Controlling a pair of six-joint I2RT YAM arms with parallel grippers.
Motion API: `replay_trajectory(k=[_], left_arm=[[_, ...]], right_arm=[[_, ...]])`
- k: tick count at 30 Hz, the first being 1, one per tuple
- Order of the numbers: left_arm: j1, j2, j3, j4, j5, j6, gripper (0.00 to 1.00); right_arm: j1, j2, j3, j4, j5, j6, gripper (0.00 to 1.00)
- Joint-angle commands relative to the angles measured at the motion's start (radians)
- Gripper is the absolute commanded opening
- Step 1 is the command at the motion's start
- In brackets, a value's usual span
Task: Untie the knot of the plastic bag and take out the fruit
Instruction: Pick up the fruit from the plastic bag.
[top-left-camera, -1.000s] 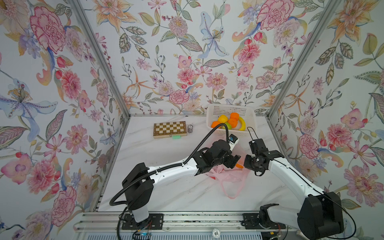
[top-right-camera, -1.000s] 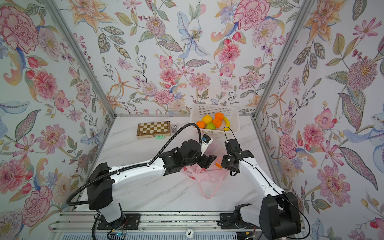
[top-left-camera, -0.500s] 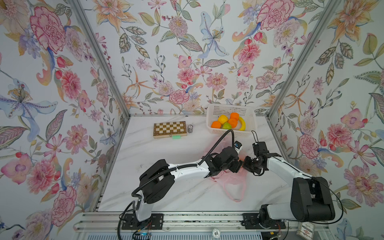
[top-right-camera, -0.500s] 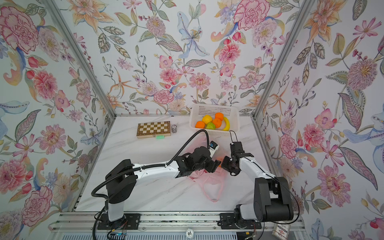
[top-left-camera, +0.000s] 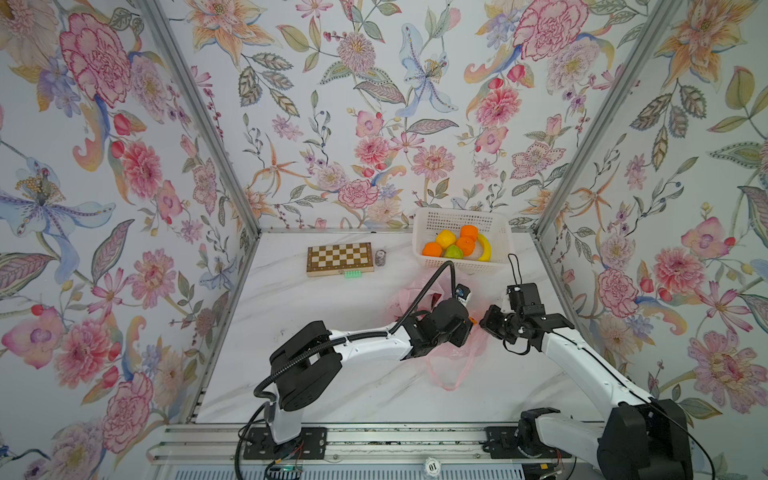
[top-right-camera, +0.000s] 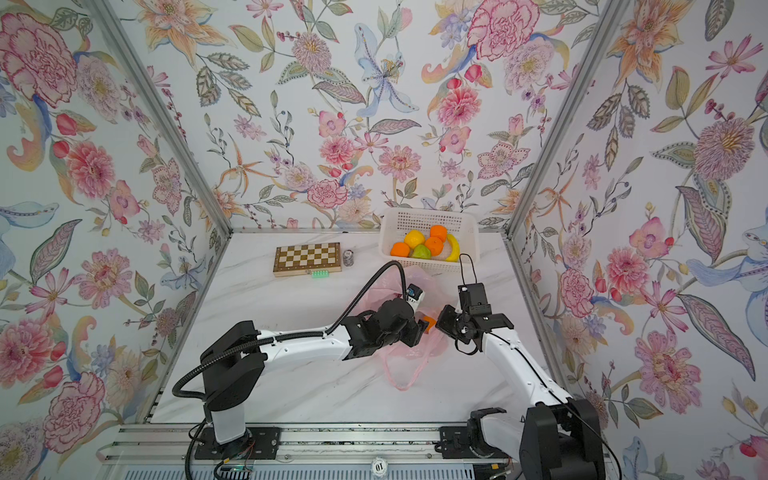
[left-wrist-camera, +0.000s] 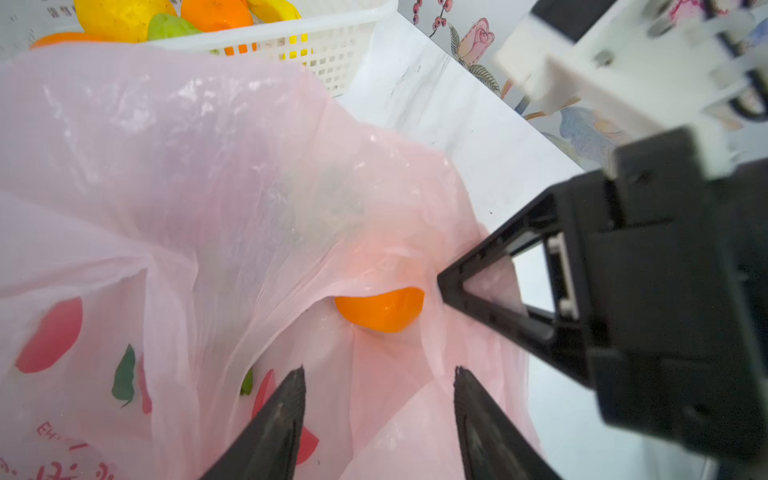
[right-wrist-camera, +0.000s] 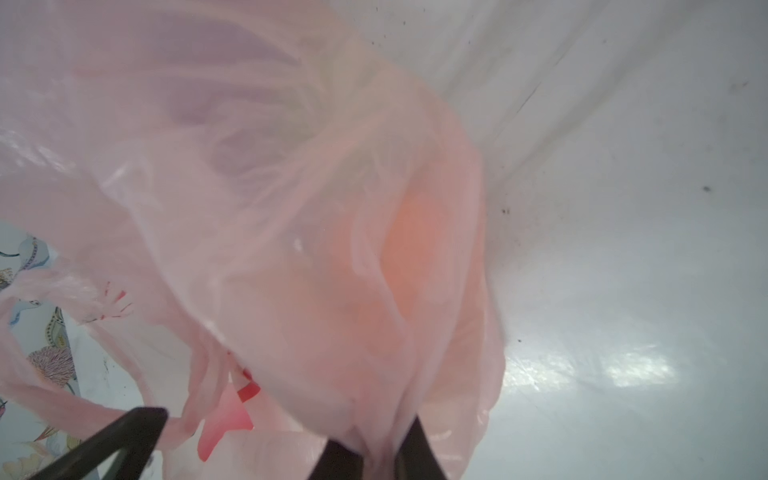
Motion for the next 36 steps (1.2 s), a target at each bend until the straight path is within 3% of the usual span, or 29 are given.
replay_trajectory(k=[1, 13, 21, 27, 31, 36], left_arm=[[-0.003, -0.034, -0.042, 0.057, 0.023, -0.083, 0.56], [0.077, 0.131, 0.047, 0.136, 0.095, -0.141, 0.56], [0.089, 0.216, 0.043, 0.249, 0.157, -0.143, 0.69], [0.097, 0.289, 0.079, 0.296, 0.194, -0.157, 0.97], [0.098, 0.356, 0.149, 0.263, 0.186, -0.158, 0.99], [0.097, 0.452, 0.320, 0.042, 0.131, -0.125, 0.98]], right_arm=[[-0.016, -0.017, 0.027, -0.017, -0.012, 0.012, 0.10], [-0.017, -0.065, 0.008, -0.033, -0.046, 0.014, 0.10], [-0.018, -0.065, 0.006, -0.037, -0.072, 0.028, 0.10], [-0.018, -0.072, 0.013, -0.052, -0.088, 0.028, 0.10], [-0.019, -0.075, 0.013, -0.056, -0.091, 0.030, 0.10], [-0.018, -0.071, 0.016, -0.065, -0.097, 0.034, 0.09]])
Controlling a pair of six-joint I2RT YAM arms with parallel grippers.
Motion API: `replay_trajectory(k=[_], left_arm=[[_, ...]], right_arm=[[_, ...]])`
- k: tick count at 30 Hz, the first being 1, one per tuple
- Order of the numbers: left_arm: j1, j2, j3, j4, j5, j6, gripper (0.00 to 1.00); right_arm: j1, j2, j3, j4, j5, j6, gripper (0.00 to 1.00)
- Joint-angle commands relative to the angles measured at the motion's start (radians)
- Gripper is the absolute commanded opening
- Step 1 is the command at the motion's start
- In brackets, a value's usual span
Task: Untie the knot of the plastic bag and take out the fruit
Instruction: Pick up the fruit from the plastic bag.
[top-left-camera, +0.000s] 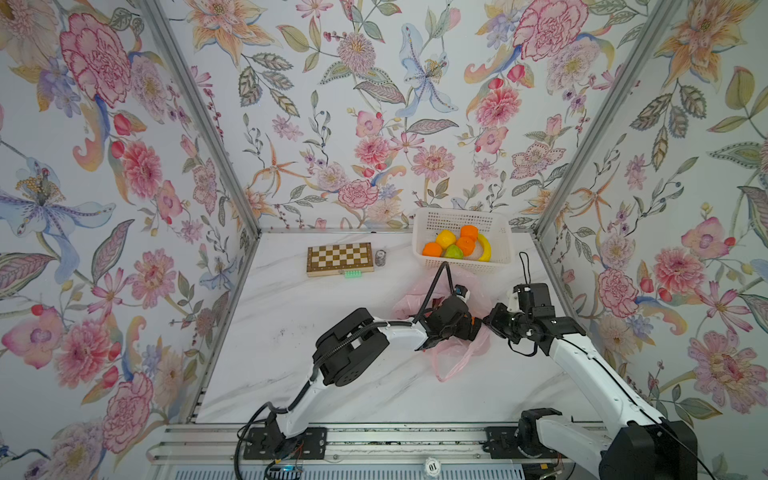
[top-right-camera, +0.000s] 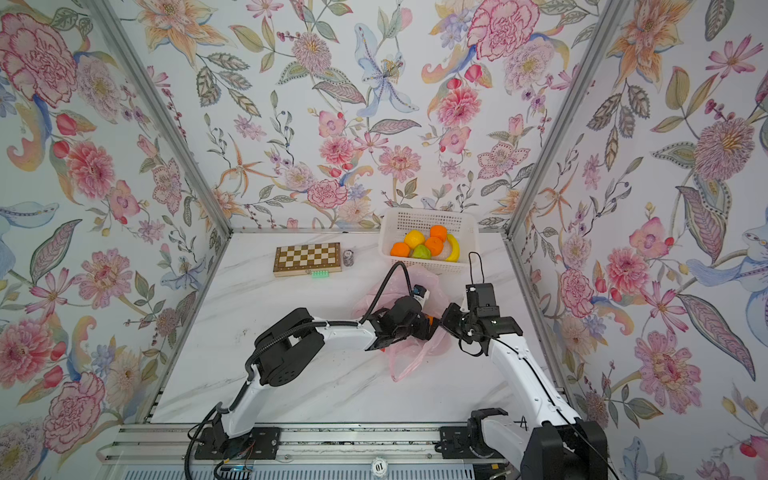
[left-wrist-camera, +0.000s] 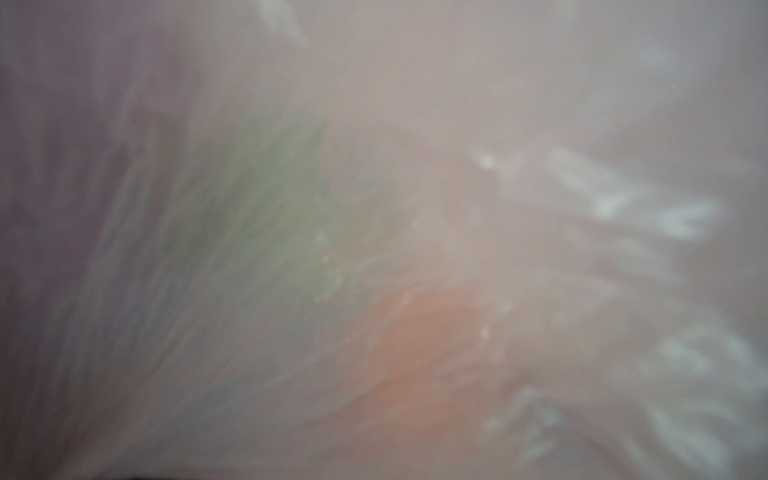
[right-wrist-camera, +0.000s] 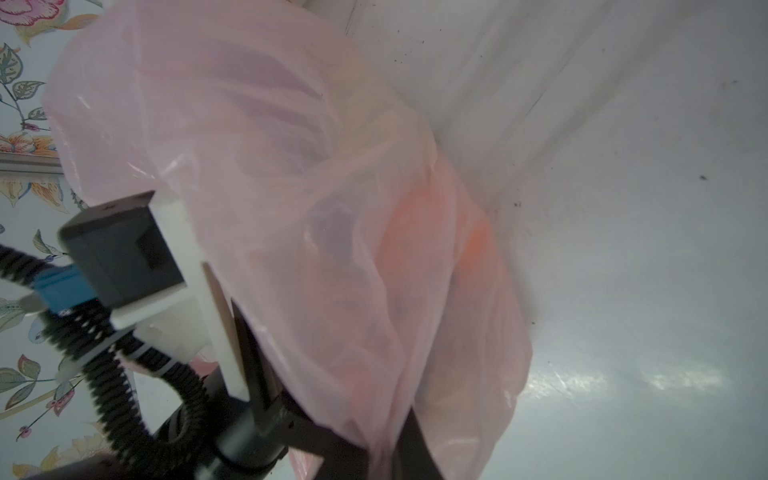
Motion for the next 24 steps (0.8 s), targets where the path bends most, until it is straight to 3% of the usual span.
replay_trajectory(k=[1, 5, 12, 18, 24], left_arm=[[0.007, 0.059, 0.119, -0.181, -0.053, 0.039, 0.97], [0.004, 0.094, 0.205, -0.334, -0.121, 0.092, 0.88], [-0.002, 0.068, 0.217, -0.416, -0.164, 0.157, 0.67], [-0.007, 0.027, 0.201, -0.415, -0.125, 0.191, 0.53], [-0.008, -0.036, 0.148, -0.341, -0.050, 0.198, 0.48]], right_arm=[[0.005, -0.015, 0.008, -0.019, -0.034, 0.008, 0.09], [0.004, -0.034, 0.001, -0.021, -0.022, 0.015, 0.09], [0.002, -0.062, -0.031, -0.015, 0.005, 0.037, 0.10], [0.000, -0.070, -0.044, -0.012, 0.030, 0.048, 0.10], [-0.003, -0.069, -0.057, -0.002, 0.047, 0.059, 0.11]])
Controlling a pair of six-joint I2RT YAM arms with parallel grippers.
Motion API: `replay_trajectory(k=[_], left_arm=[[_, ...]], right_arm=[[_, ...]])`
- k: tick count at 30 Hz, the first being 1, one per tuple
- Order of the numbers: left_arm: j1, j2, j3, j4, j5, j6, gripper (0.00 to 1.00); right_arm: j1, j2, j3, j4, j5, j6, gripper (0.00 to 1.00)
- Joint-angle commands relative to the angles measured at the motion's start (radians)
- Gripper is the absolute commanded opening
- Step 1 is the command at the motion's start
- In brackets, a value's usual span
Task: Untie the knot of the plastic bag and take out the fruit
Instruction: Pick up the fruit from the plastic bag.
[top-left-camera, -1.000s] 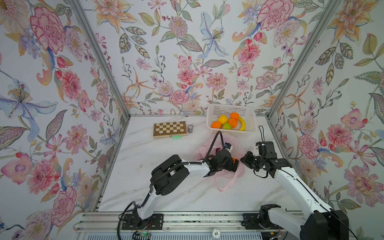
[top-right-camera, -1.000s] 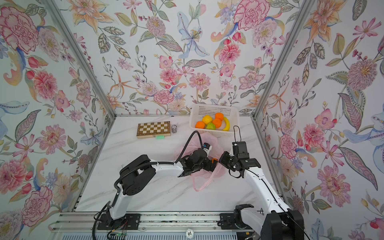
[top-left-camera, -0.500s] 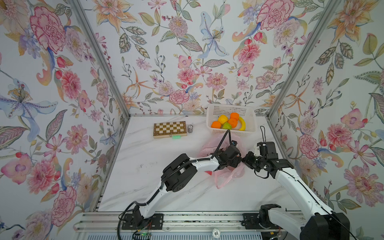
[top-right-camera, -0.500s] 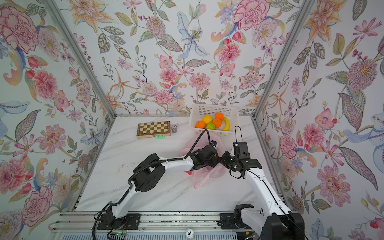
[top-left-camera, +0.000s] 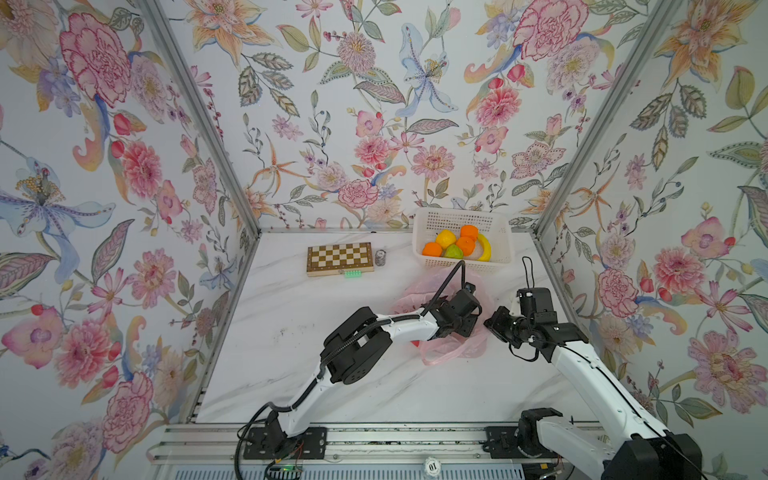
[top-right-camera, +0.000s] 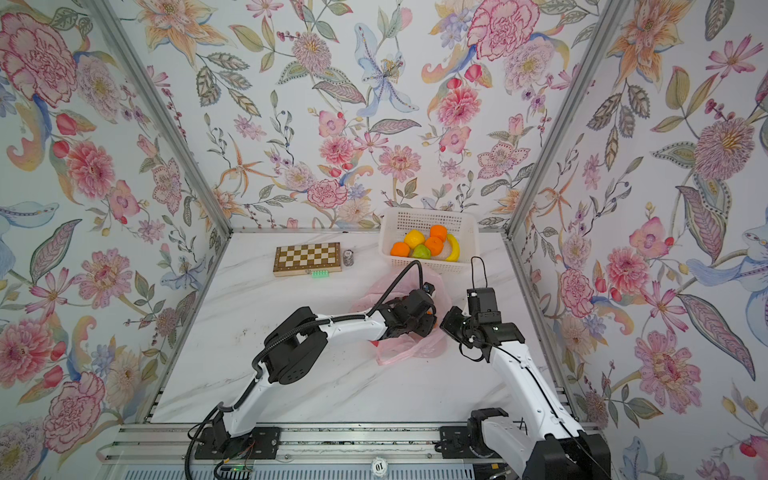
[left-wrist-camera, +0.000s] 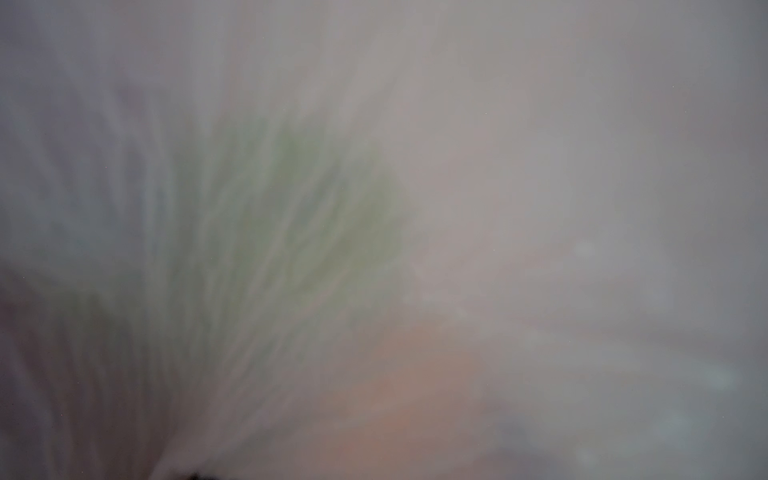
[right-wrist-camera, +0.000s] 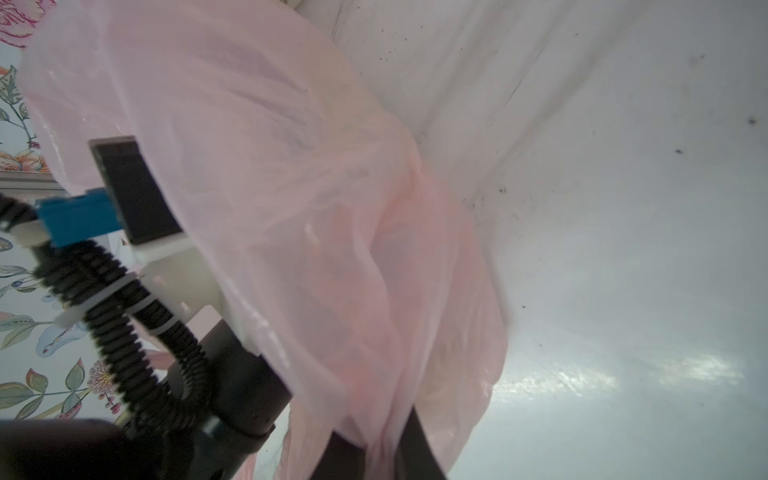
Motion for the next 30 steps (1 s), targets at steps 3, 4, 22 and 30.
replay_trajectory(k=[3, 4, 22, 30], left_arm=[[-0.007, -0.117, -0.092, 0.061, 0.067, 0.030, 0.48], [-0.009, -0.133, -0.108, 0.080, 0.075, 0.035, 0.48], [-0.028, -0.393, -0.407, 0.403, 0.177, 0.122, 0.47], [-0.028, -0.498, -0.496, 0.517, 0.191, 0.226, 0.45]], right_arm=[[-0.004, -0.001, -0.017, 0.005, 0.027, 0.015, 0.12], [-0.006, 0.002, -0.017, 0.006, 0.028, 0.015, 0.12], [-0.013, 0.027, -0.054, 0.045, 0.025, 0.035, 0.15], [-0.015, -0.032, -0.001, -0.046, 0.029, 0.034, 0.49]])
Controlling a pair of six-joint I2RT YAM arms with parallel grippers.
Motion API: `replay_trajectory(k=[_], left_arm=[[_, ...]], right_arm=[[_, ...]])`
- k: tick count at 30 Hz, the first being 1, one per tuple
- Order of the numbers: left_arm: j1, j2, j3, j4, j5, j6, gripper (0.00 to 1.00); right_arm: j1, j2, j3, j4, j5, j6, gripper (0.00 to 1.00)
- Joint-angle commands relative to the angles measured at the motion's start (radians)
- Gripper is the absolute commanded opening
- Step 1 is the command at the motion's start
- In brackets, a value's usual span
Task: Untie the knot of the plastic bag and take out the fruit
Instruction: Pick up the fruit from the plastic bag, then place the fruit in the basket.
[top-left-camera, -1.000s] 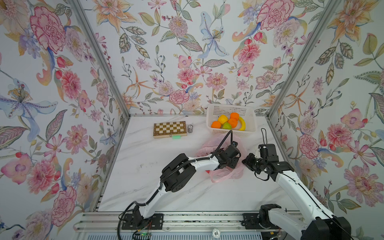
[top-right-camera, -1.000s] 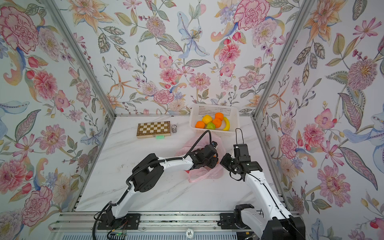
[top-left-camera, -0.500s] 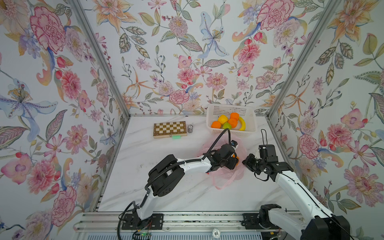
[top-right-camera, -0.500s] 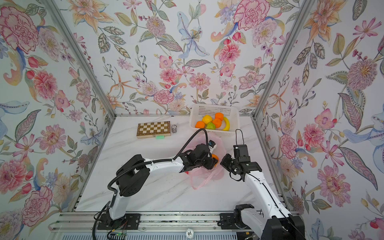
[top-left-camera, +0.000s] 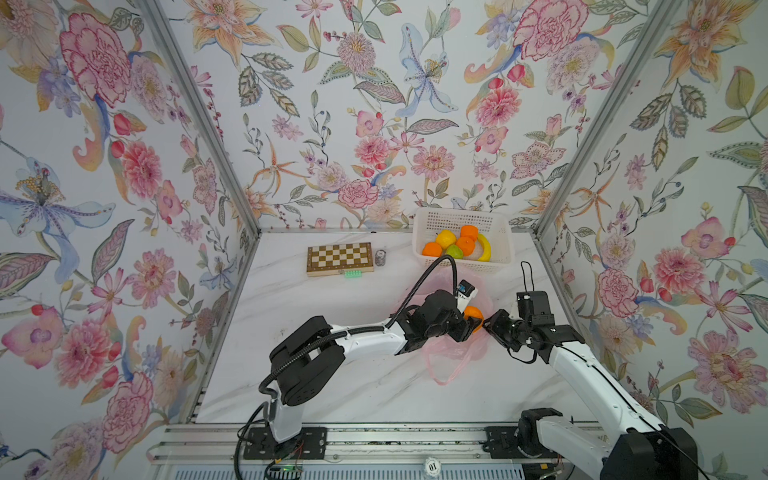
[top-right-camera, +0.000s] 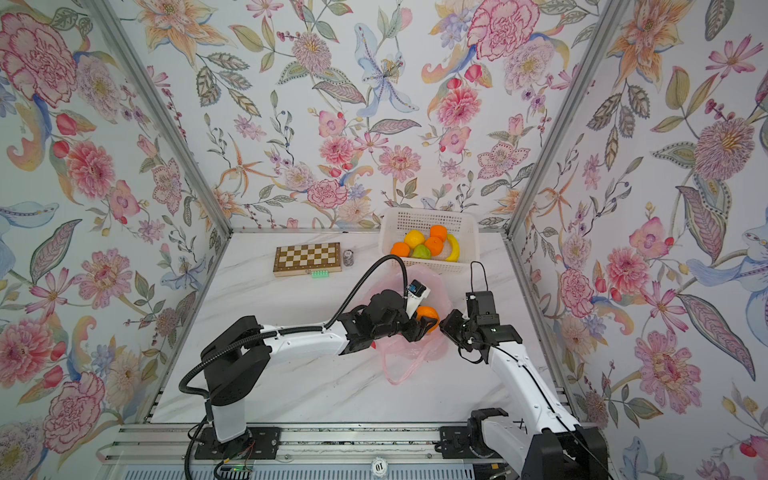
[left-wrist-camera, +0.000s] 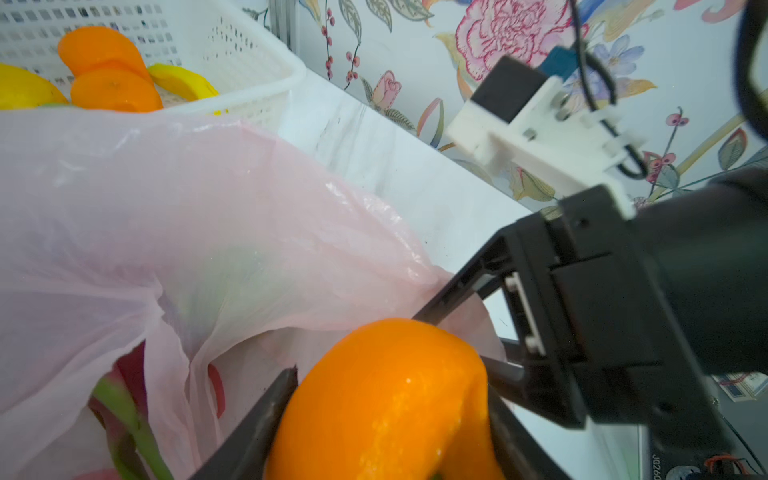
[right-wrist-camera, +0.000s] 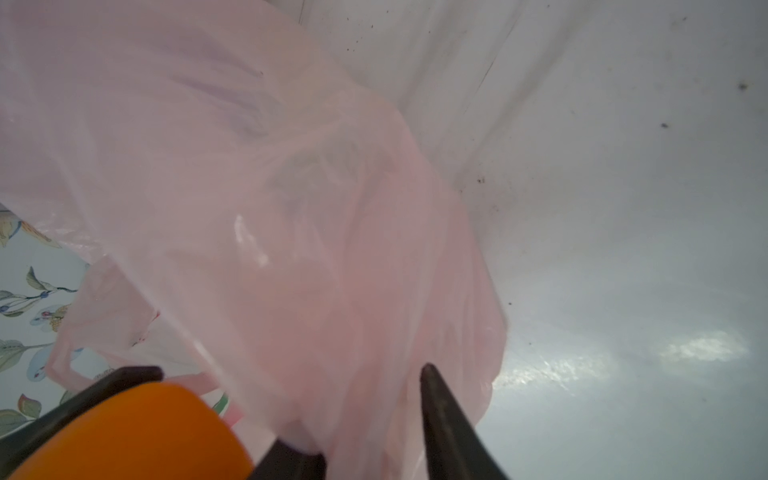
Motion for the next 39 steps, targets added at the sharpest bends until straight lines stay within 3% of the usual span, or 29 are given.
replay_trajectory(k=[1, 8, 13, 18, 22, 25, 32, 35, 39], left_arm=[[-0.007, -0.074, -0.035, 0.088, 0.010, 0.087, 0.44], [-0.006, -0.154, -0.059, 0.094, -0.014, 0.214, 0.44], [-0.004, -0.203, -0.055, 0.101, 0.009, 0.267, 0.45], [-0.005, -0.240, -0.021, 0.077, 0.030, 0.301, 0.45], [-0.006, -0.264, 0.012, 0.067, 0.057, 0.329, 0.45], [-0.005, -0.278, 0.043, 0.062, 0.084, 0.343, 0.45], [-0.005, -0.291, 0.099, 0.085, 0.149, 0.323, 0.46], [-0.005, -0.285, 0.110, 0.102, 0.173, 0.317, 0.47], [-0.005, -0.274, 0.126, 0.102, 0.202, 0.306, 0.50]], right_arm=[[-0.008, -0.056, 0.053, -0.087, 0.024, 0.002, 0.53], [-0.026, -0.192, 0.209, -0.240, 0.087, 0.017, 0.69], [-0.036, -0.241, 0.330, -0.268, 0.044, 0.003, 0.78], [-0.046, -0.251, 0.424, -0.216, -0.189, -0.034, 0.93], [-0.046, -0.251, 0.431, -0.106, -0.418, 0.010, 0.97], [-0.047, -0.253, 0.414, -0.041, -0.506, 0.048, 0.99], [-0.041, -0.239, 0.378, 0.075, -0.622, 0.109, 0.94], [-0.032, -0.238, 0.369, 0.115, -0.639, 0.125, 0.84], [-0.030, -0.227, 0.372, 0.122, -0.628, 0.131, 0.61]])
